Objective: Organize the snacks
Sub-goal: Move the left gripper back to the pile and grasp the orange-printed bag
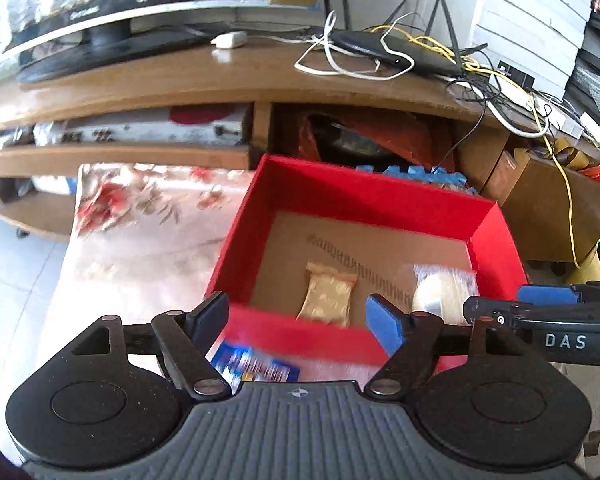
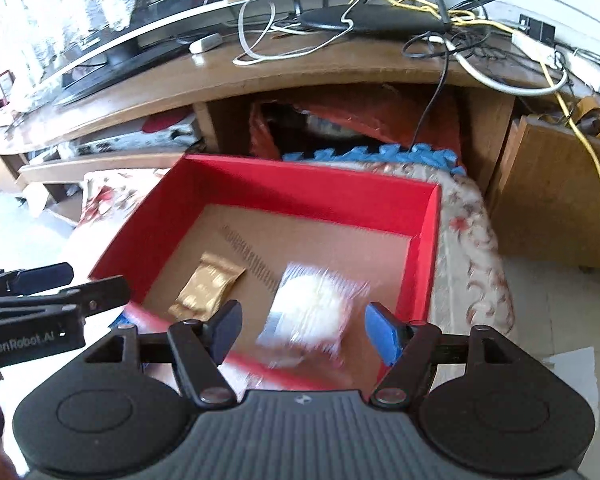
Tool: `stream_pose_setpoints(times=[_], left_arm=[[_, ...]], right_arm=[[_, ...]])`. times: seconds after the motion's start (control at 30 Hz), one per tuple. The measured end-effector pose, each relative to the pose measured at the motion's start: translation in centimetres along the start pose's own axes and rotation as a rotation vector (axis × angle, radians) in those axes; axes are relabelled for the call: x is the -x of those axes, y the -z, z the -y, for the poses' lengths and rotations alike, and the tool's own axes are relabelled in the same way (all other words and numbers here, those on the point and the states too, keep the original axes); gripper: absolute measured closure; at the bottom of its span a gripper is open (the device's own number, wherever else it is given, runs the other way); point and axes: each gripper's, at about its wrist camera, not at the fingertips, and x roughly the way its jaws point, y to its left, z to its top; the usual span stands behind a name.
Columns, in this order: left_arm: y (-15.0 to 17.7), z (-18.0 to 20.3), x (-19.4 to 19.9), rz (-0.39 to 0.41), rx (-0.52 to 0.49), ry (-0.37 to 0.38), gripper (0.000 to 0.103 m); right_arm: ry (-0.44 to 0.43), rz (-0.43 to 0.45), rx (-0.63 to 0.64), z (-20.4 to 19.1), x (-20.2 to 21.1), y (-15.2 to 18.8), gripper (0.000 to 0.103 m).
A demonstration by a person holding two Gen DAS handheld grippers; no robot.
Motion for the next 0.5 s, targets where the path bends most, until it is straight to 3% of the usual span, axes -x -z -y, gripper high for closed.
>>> stream_pose_setpoints(times=[0.5], left_arm=[[5.9, -3.3, 1.7, -0.122, 0.077, -0.055, 0.02]], right_arm=[[-0.08, -0.078, 0.047, -3.7, 1.6, 5.7, 0.037]])
